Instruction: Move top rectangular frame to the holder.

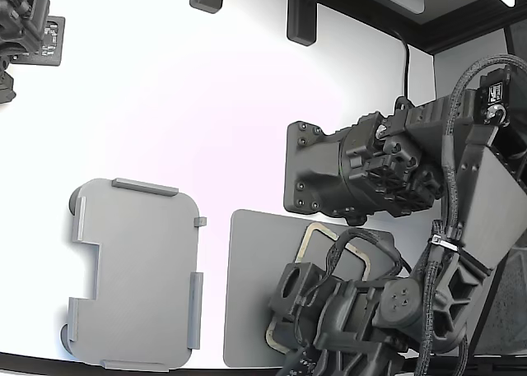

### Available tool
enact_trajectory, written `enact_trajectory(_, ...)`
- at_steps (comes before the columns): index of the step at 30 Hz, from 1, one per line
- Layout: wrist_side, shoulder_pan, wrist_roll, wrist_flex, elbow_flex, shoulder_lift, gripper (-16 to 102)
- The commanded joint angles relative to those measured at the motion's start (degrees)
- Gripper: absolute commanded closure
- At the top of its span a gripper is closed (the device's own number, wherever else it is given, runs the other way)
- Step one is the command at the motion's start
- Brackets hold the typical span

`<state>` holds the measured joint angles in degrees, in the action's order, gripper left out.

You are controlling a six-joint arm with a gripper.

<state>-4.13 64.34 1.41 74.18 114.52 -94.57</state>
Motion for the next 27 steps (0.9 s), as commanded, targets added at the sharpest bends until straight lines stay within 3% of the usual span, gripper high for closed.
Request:
enact_trajectory(1,-0.79,-0.62,0.18,-0.26,-1.41,-0.53,75)
enact_trajectory(4,-2.29,-0.62,0.00,-0.70,-1.14,-0.88,73)
enact_trajectory(6,-2.29,-0.62,0.79,-0.18,-1.14,-1.32,96)
enact_trajectory(7,-2.11,-0.62,0.97,0.53,-1.67,-1.32,97)
enact_trajectory(20,-2.90,-2.99,16.08,20.04,-22.15,0.35,98)
enact_trajectory(27,-5.36,-3.87,41.84,20.48,-27.60,-2.55,98)
